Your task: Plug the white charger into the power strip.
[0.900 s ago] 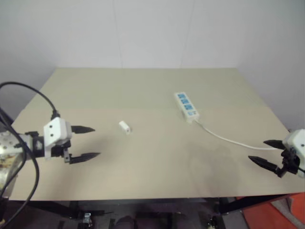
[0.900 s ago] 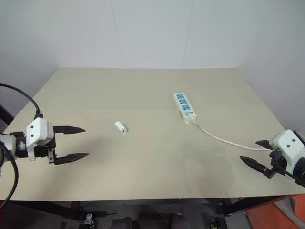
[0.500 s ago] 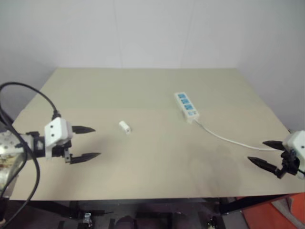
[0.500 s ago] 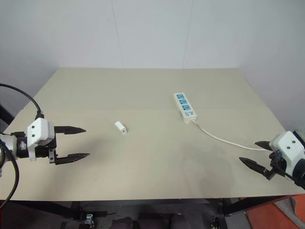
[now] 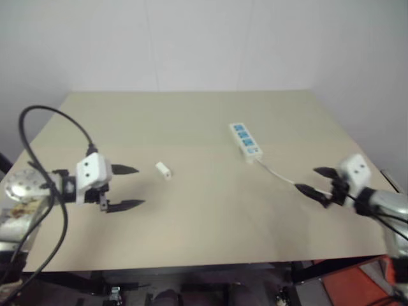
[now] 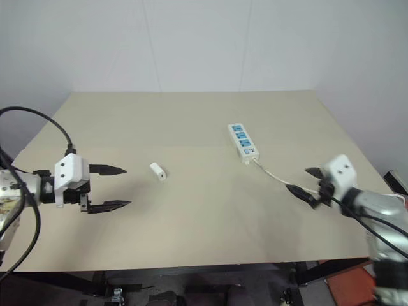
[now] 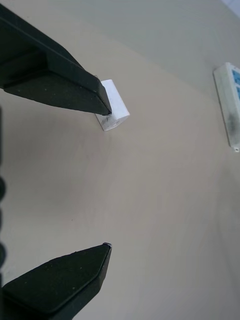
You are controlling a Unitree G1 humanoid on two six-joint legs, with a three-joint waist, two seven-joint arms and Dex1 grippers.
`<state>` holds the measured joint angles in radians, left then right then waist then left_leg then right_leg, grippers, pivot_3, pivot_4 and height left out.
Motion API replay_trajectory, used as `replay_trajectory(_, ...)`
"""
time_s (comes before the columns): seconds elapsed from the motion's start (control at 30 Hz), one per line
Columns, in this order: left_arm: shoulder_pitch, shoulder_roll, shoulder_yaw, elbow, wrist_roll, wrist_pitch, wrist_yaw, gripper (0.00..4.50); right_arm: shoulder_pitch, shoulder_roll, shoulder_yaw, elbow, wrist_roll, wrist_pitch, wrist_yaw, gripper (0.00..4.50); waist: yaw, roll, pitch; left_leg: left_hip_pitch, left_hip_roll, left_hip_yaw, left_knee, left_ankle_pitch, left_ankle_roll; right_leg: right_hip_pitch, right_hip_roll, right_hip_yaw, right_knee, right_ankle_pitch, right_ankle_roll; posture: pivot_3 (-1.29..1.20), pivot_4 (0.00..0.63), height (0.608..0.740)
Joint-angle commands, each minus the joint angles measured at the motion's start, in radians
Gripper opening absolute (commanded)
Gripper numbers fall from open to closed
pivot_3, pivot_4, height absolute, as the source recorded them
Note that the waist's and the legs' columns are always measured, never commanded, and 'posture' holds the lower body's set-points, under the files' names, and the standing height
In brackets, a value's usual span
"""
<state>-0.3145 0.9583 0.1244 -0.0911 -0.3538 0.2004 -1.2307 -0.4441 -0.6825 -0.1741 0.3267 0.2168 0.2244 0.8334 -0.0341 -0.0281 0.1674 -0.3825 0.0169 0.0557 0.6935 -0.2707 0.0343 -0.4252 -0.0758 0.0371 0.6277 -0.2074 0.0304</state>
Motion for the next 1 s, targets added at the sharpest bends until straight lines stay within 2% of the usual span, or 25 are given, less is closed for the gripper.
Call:
replay_trajectory(0.03,-0.051,-0.029,-0.016,-0.004,-0.001,-0.021,0.016,4.46,-0.127,0.055,0.060,0.185,-0.076,-0.095,-0.072,4.50,0.000,0.000,0.000,-0.001,0.000,0.000,0.000,0.000,0.000,-0.001,0.000,0.000,0.000,0.000,0.000,0.00,0.150,0.740)
replay_trajectory(0.2,-0.065,-0.049,-0.039,-0.005,0.021,-0.028,0.033,4.46,-0.311,0.141,0.089,0.478,-0.126,-0.180,-0.165,4.50,0.001,0.000,0.000,-0.007,-0.001,-0.001,0.000,-0.001,0.001,-0.005,-0.002,-0.001,-0.001,0.001,0.001,0.00,0.150,0.740)
replay_trajectory(0.3,-0.042,-0.049,-0.037,-0.017,0.025,-0.033,0.037,4.46,-0.387,0.162,0.082,0.622,-0.123,-0.190,-0.166,4.50,-0.001,0.000,0.000,-0.007,-0.001,-0.002,0.000,-0.001,0.001,-0.006,-0.002,0.000,-0.001,0.002,0.001,0.00,0.150,0.740)
replay_trajectory(0.4,-0.024,-0.045,-0.031,-0.024,0.023,-0.036,0.039,4.50,-0.428,0.172,0.087,0.699,-0.127,-0.203,-0.143,3.89,-0.007,0.000,0.000,-0.007,-0.001,-0.003,0.000,-0.001,0.002,-0.006,-0.002,0.000,-0.002,0.002,0.001,0.00,0.150,0.740)
replay_trajectory(0.6,-0.007,-0.037,-0.022,-0.019,0.031,-0.047,0.036,4.50,-0.448,0.185,0.102,0.740,-0.143,-0.247,-0.117,1.81,-0.012,0.000,0.000,-0.006,0.000,-0.004,0.000,-0.001,0.002,-0.006,-0.002,0.001,0.001,0.002,0.001,0.00,0.150,0.740)
replay_trajectory(0.73,-0.021,-0.041,-0.032,-0.003,0.038,-0.056,0.035,4.50,-0.439,0.187,0.102,0.718,-0.142,-0.262,-0.089,0.27,-0.013,0.000,0.000,-0.005,0.000,-0.004,0.000,-0.001,0.002,-0.005,-0.002,0.001,0.001,0.003,0.001,0.00,0.150,0.740)
replay_trajectory(0.77,-0.027,-0.044,-0.038,0.002,0.041,-0.060,0.033,4.50,-0.431,0.187,0.103,0.703,-0.141,-0.267,-0.080,0.02,-0.014,0.000,0.000,-0.005,0.000,-0.004,0.000,-0.001,0.002,-0.005,-0.002,0.001,0.001,0.003,0.001,0.00,0.150,0.740)
replay_trajectory(0.87,-0.039,-0.053,-0.058,0.012,0.040,-0.065,0.019,4.50,-0.367,0.189,0.111,0.594,-0.142,-0.282,-0.062,0.02,-0.011,0.000,0.000,-0.005,0.000,-0.004,0.000,-0.001,0.002,-0.006,-0.001,0.001,0.001,0.003,0.001,0.00,0.150,0.740)
replay_trajectory(1.0,-0.062,-0.060,-0.074,0.025,0.043,-0.067,0.016,4.50,-0.169,0.159,0.078,0.244,-0.045,-0.209,0.031,0.02,-0.001,0.000,0.000,-0.007,0.000,-0.004,0.000,-0.001,0.002,-0.006,-0.002,0.001,0.001,0.003,0.001,0.00,0.150,0.740)
